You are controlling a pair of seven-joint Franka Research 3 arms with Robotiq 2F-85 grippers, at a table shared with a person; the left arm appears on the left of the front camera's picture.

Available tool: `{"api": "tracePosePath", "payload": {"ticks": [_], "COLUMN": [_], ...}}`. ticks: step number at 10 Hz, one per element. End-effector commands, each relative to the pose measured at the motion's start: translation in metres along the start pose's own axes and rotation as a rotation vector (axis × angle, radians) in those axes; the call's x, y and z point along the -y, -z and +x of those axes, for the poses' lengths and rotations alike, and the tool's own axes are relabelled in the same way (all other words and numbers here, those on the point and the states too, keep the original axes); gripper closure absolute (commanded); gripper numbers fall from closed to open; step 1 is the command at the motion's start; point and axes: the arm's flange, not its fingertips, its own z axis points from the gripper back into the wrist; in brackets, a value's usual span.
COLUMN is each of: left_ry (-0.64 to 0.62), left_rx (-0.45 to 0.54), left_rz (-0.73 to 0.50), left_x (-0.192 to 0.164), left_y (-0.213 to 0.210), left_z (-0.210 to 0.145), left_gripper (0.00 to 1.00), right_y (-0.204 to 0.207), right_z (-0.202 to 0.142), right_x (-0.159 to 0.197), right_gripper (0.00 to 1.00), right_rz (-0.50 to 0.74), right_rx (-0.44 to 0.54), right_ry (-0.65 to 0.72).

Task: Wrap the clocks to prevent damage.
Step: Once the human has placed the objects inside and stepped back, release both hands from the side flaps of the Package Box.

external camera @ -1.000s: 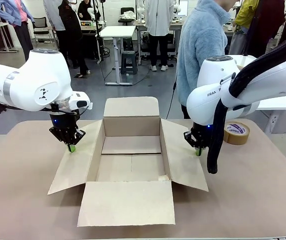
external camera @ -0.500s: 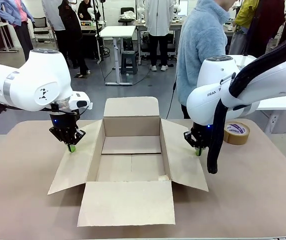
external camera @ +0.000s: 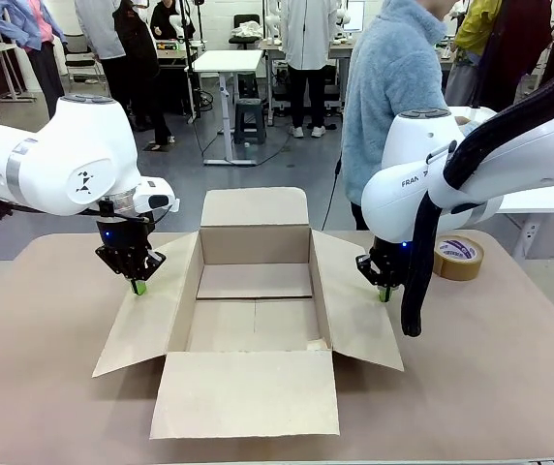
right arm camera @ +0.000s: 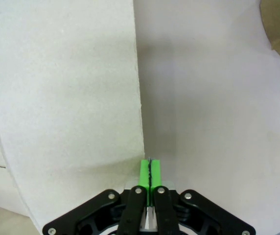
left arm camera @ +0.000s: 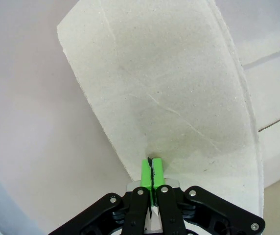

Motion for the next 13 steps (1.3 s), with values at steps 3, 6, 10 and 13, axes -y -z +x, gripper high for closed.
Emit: {"api": "tracePosePath", "payload": {"ticks": [3, 6, 10, 13], "left_ry": [-0.004, -0.004, -0.004, -0.004], "left_rx": [0.004, 0.004, 0.004, 0.004], "left_rz": [0.007, 0.007, 0.007, 0.007], "left_x": [-0.0004, -0.0004, -0.0004, -0.0004], "left_y": [0.0002, 0.0002, 0.0002, 0.0002], "left_z": [-0.0004, -0.0004, -0.0004, -0.0004], "left_gripper": [1.0, 1.0, 1.0, 1.0], "right_y": [0.0004, 0.0004, 0.0004, 0.0004], "right_z": [-0.0015, -0.0015, -0.0015, -0.0015], "right_x": [-0.0009, -0.0009, -0.0009, -0.0009], "right_gripper": [0.99, 0.99, 0.99, 0.99], "right_rz": [-0.006, -0.006, -0.006, -0.006], "right_rx": [0.009, 0.009, 0.009, 0.009], "right_ry": [0.014, 0.014, 0.014, 0.014]}}
